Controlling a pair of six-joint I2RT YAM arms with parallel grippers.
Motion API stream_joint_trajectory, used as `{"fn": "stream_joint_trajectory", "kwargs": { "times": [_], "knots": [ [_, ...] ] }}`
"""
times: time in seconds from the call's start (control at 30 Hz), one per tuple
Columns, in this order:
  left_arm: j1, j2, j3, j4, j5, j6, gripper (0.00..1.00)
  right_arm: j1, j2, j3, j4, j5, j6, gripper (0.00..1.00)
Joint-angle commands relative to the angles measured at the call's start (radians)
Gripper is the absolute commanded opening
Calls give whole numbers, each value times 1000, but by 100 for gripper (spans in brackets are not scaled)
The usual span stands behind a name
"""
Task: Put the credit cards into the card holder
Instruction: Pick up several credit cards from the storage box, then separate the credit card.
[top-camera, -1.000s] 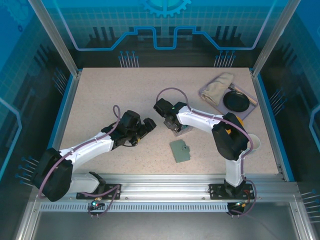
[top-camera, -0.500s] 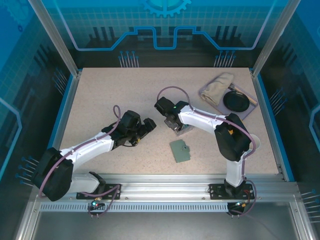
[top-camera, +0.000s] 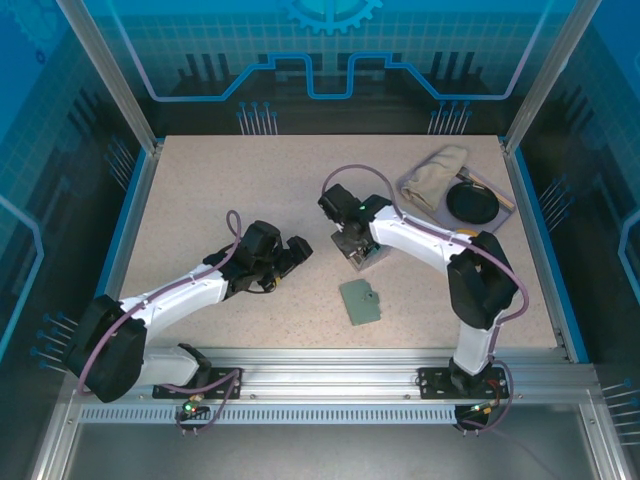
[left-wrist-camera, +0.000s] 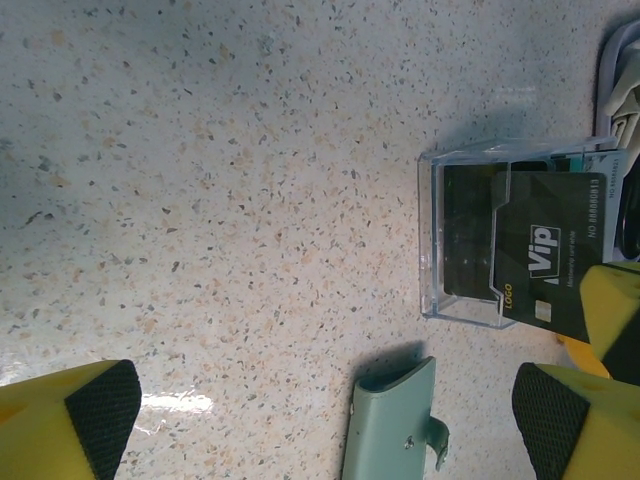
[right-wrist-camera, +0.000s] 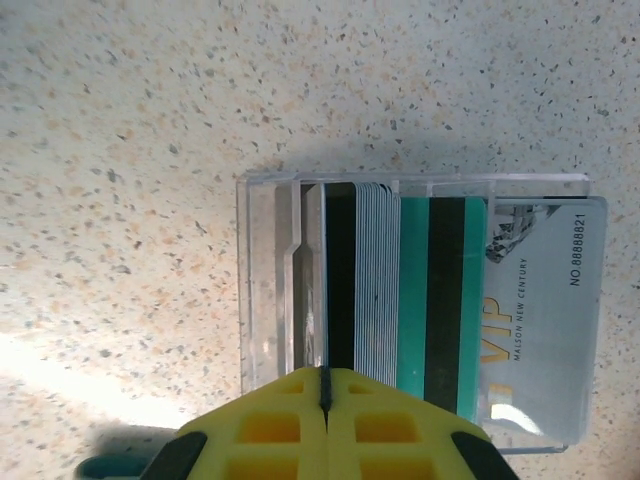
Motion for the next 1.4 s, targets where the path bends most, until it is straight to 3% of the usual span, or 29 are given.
{"fn": "stream_joint_trajectory", "kwargs": {
  "times": [0.0,0.23,0.5,0.67,0.9,1.07,1.37],
  "knots": [
    [-7,1,6,39,40,1,99,-29,-77,-2,-17,-119,39,2],
    [-4,1,6,189,132,-7,99,-145,-223,-76,49,-405,129,2],
    [26,51,46,476,315,-54,99,-378,-398,-258,294,-926,392,1],
    [27,157,129,613,419,-106,99,-419,-446,-305,399,-1054,501,2],
    [26,226,186,778,484,-171,96,-431,-455,-325,458,-1100,572,2],
    [25,225,188,833,504,-184,67,-441,-443,-338,486,-1127,604,3],
    [23,197,181,834,512,-181,26,-456,-421,-348,504,-1152,626,5]
  ]
}}
